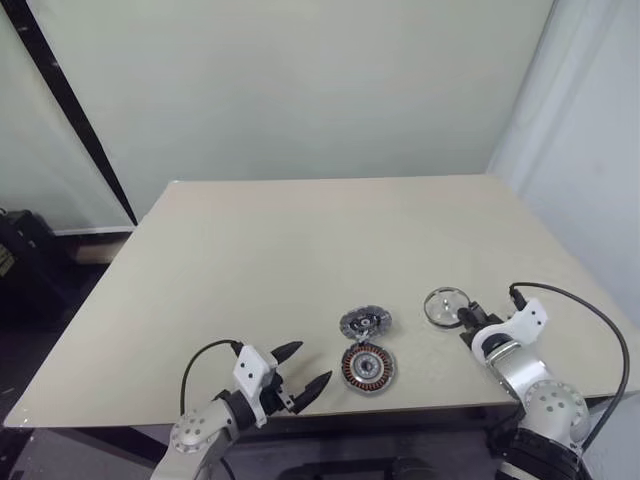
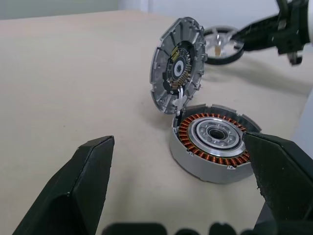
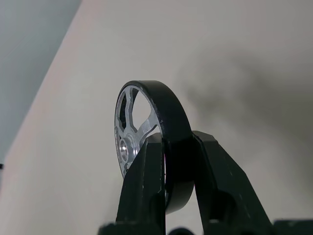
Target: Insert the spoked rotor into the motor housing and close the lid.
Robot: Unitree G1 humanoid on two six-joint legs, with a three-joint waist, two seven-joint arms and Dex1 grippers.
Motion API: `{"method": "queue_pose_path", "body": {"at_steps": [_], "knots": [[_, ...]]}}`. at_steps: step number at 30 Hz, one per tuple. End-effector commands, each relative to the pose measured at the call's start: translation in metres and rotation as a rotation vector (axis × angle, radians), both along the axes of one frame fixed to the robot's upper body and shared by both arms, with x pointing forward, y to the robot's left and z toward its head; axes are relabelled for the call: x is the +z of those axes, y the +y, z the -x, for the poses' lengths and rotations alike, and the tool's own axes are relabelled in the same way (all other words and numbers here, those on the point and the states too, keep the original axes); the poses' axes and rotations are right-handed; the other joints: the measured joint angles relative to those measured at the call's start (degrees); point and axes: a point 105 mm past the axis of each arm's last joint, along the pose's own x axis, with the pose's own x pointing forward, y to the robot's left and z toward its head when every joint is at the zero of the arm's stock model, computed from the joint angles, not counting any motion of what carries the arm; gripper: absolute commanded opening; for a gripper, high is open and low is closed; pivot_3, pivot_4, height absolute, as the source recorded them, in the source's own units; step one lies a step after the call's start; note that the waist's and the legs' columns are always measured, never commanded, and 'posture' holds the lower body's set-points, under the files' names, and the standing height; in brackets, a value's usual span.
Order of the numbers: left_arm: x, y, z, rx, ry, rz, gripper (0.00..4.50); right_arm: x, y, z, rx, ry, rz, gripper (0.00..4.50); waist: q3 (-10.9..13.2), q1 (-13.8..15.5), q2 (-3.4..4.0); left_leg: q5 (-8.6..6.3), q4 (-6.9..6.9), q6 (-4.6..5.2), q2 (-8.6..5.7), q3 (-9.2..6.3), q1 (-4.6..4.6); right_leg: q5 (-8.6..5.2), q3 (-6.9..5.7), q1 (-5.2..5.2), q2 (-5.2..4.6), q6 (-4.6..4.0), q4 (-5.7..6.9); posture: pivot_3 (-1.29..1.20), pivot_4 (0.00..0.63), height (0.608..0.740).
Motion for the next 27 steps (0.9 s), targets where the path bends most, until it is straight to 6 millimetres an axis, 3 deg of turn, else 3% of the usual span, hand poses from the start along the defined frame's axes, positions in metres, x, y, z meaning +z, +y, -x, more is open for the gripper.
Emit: {"method": "queue_pose_path", "body": {"at_steps": [1,8,18,27], "knots": [[0.01,-0.002,-0.003,-0.017,-0.045,0.002,4.5,0.021,0.003,0.005,0.061,-0.045,0.075,0.43,0.0,0.02,-0.01,0.0,0.0,0.0,0.0,-0.01,0.0,0.0,0.0,0.01,0.0,0.0,0.0,0.0,0.0,0.74],[0.01,-0.002,-0.004,-0.028,-0.041,0.001,4.5,0.022,0.005,0.03,0.238,0.032,0.217,0.43,0.0,0.01,-0.01,0.0,0.0,0.0,0.0,0.0,0.0,-0.04,0.01,0.0,0.0,0.05,-0.02,0.0,0.0,0.74],[0.009,-0.001,-0.005,-0.037,-0.035,-0.005,4.5,0.018,0.027,0.058,0.509,0.096,0.193,0.43,0.01,0.01,-0.05,0.0,0.0,0.02,0.0,0.01,0.0,-0.07,0.03,0.01,0.0,0.1,-0.05,0.0,0.0,0.74],[0.009,0.001,-0.002,-0.039,-0.026,-0.01,4.5,0.028,0.073,0.065,0.701,0.019,0.035,0.43,0.01,0.0,-0.08,-0.01,-0.02,0.02,0.01,-0.01,0.0,-0.07,0.02,0.0,0.01,0.11,-0.06,0.0,0.0,0.74]]}}
